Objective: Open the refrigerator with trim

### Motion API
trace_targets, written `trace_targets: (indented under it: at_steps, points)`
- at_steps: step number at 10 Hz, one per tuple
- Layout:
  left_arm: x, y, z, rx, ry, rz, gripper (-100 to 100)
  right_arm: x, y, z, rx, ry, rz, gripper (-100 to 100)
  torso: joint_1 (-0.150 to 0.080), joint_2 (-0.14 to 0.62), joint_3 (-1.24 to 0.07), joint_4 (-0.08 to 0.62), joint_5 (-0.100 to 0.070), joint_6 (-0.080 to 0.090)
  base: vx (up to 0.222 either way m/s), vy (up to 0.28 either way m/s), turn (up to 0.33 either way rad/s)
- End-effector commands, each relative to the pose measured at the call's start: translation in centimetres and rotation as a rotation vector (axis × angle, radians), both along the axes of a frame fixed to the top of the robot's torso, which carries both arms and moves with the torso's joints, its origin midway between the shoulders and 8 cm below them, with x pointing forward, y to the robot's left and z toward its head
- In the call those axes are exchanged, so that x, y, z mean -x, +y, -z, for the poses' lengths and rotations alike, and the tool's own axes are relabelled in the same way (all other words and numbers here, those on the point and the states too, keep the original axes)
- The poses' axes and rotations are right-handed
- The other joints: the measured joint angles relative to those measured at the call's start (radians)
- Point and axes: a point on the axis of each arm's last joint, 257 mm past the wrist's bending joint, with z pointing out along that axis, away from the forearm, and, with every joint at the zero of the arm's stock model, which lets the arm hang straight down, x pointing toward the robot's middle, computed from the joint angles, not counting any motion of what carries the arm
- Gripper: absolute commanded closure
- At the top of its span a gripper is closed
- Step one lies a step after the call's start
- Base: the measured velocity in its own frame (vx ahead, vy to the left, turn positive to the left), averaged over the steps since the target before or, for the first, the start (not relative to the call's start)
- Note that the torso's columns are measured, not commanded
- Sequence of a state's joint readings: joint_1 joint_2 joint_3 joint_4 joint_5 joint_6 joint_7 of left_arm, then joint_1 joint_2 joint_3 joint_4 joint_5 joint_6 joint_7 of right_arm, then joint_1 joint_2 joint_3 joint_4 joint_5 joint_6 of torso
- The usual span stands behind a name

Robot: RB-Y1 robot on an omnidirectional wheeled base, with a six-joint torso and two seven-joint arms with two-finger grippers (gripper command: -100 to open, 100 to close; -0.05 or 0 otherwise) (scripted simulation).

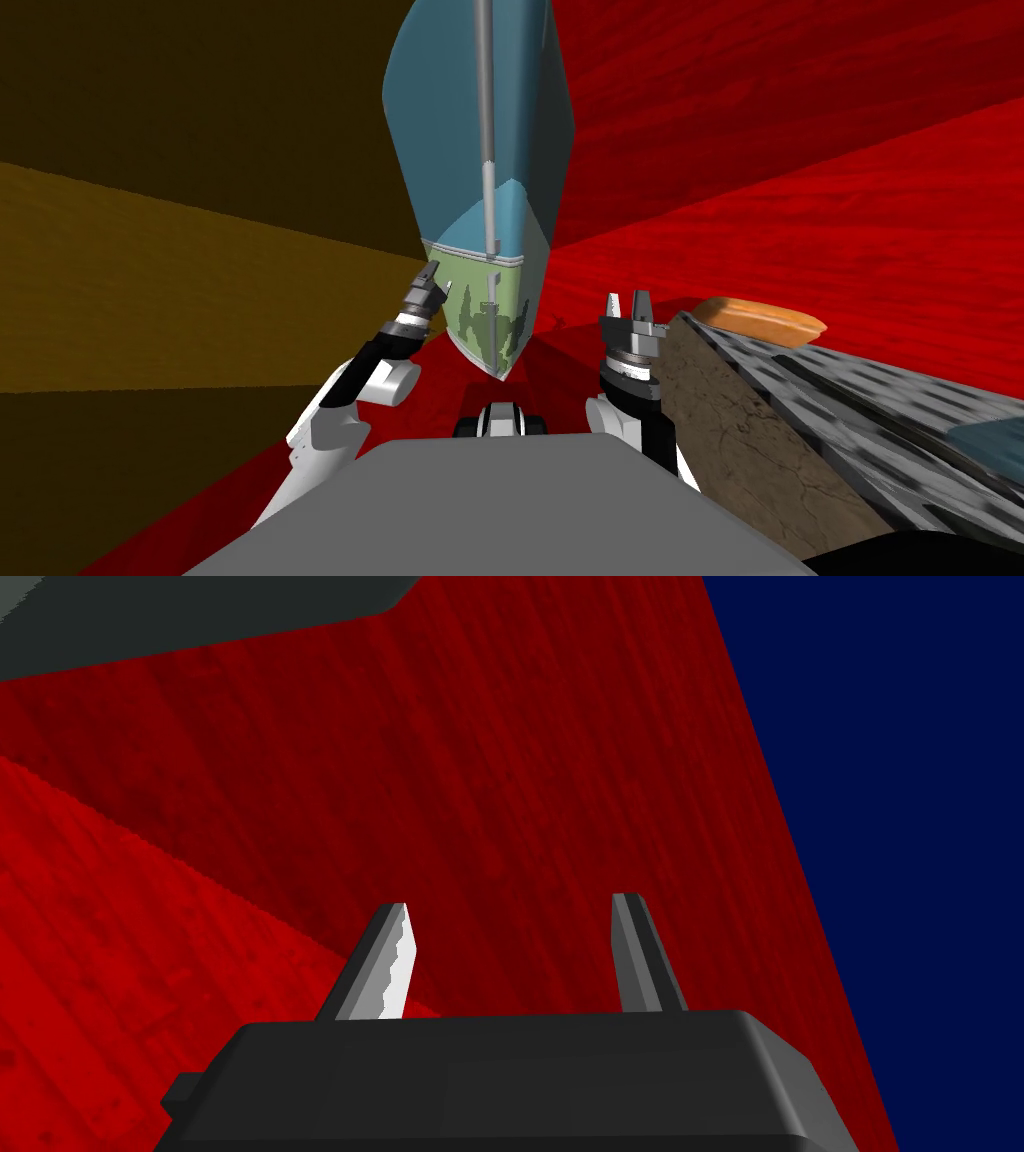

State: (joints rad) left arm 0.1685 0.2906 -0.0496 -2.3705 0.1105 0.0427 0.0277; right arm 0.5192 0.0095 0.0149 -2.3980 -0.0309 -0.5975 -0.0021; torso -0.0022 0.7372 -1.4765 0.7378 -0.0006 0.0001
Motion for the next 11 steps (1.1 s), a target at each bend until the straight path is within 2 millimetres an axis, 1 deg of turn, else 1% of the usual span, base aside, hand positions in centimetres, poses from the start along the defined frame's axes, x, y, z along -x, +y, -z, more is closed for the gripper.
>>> trace_targets:
  at_steps: [1,2,4,5,6,7,9,10,11]
  points:
    - [-0.7,-0.2,0.3,-0.007,0.035,0.003,-100,0.0,0.0,0.0,0.000,0.000,0.000,0,0.001,0.001,0.000,0.000,0.000,0.000,0.010,-0.046,0.001]
    - [-1.0,-0.8,-0.6,-0.016,0.035,0.020,-100,0.0,0.0,0.0,0.000,0.000,0.000,0,0.004,0.002,0.001,0.001,0.001,0.000,0.030,-0.073,-0.003]
    - [-1.3,-0.7,0.0,-0.019,0.061,0.014,-100,0.0,0.0,0.0,0.000,0.000,0.000,0,0.002,0.001,0.000,0.000,0.001,0.000,0.020,-0.051,0.002]
    - [-1.6,-1.2,-0.9,-0.030,0.061,0.029,-100,0.0,0.0,0.0,0.000,0.000,0.000,0,0.004,0.001,0.001,0.000,0.001,0.000,0.027,-0.057,-0.001]
    - [-1.9,-1.1,-0.4,-0.033,0.084,0.024,-100,0.0,0.0,0.0,0.000,0.000,0.000,0,0.002,0.000,0.000,0.000,0.001,0.000,0.033,-0.066,0.003]
    - [-2.0,-1.7,-1.6,-0.045,0.073,0.037,-100,0.0,0.0,0.0,0.000,0.000,0.000,0,0.001,0.000,0.000,0.000,0.000,0.000,0.039,-0.105,0.004]
    - [-2.5,-1.5,-0.5,-0.050,0.116,0.027,-100,0.0,0.0,0.0,0.000,0.000,0.000,0,0.001,0.001,0.000,0.000,0.000,0.000,0.029,-0.061,0.001]
    - [-2.7,-1.8,-1.4,-0.065,0.114,0.035,-100,0.0,0.0,0.0,0.000,0.000,0.000,0,0.005,0.002,0.001,0.000,0.001,0.000,0.030,-0.057,0.001]
    - [-3.0,-1.7,-0.8,-0.068,0.141,0.028,-100,0.0,0.0,0.0,0.000,0.000,0.000,0,0.003,0.001,0.001,0.000,0.001,0.000,0.028,-0.061,0.004]
